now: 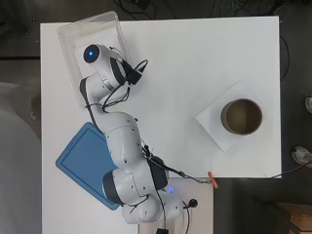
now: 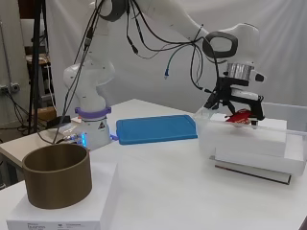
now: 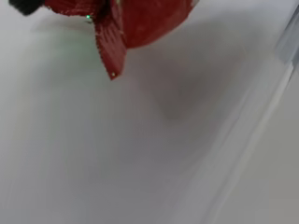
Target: Teleoperate dual arm-hand system to remove items from a box
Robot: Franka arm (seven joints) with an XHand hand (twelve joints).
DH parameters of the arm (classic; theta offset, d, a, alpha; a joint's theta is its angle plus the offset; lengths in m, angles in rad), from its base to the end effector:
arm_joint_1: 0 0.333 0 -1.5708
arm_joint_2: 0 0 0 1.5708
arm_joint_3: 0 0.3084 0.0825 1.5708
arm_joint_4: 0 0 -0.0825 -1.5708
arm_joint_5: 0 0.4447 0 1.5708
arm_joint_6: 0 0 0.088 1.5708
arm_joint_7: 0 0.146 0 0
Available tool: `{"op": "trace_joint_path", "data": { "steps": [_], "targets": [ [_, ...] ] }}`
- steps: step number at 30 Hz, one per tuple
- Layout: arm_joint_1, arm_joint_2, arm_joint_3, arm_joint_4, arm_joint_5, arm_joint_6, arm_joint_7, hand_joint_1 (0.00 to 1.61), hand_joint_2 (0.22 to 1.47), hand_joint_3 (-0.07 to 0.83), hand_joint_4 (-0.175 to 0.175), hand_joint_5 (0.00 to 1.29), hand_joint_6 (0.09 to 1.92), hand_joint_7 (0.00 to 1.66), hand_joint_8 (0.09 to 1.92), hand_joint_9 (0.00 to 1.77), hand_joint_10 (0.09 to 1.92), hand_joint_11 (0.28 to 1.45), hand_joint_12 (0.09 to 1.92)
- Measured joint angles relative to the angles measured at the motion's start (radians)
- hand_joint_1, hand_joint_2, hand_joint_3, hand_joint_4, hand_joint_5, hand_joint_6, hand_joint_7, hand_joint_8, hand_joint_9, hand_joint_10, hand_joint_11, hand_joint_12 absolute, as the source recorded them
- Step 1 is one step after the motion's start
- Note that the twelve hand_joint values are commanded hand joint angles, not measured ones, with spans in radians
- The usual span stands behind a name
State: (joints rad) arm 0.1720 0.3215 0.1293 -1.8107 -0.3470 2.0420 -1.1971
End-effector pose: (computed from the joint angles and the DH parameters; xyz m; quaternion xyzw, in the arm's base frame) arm 0.6528 0.1682 0.2843 0.6665 0.7328 -0.0940 0.0991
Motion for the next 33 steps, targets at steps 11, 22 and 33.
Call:
{"op": "trace_joint_path", "data": {
  "steps": [11, 22, 33],
  "targets": [
    [0.001, -0.286, -0.002, -0.134, 0.110, 0.015, -0.016, 1.26, 1.24, -0.005, 0.175, 0.92, 1.92, 1.14, 1.92, 1.33, 1.92, 1.21, 1.86],
    [-0.042, -0.822, -0.225, -0.525, 0.281, -0.153, -0.099, 1.24, 1.25, 0.001, 0.175, 0.77, 1.92, 1.01, 1.92, 1.30, 1.92, 1.18, 1.87],
    [-0.104, -0.647, -0.683, -0.398, 0.231, -0.168, -0.499, 1.24, 1.25, 0.003, 0.175, 0.72, 1.92, 1.03, 1.92, 1.28, 1.92, 1.14, 1.89]
  ]
}}
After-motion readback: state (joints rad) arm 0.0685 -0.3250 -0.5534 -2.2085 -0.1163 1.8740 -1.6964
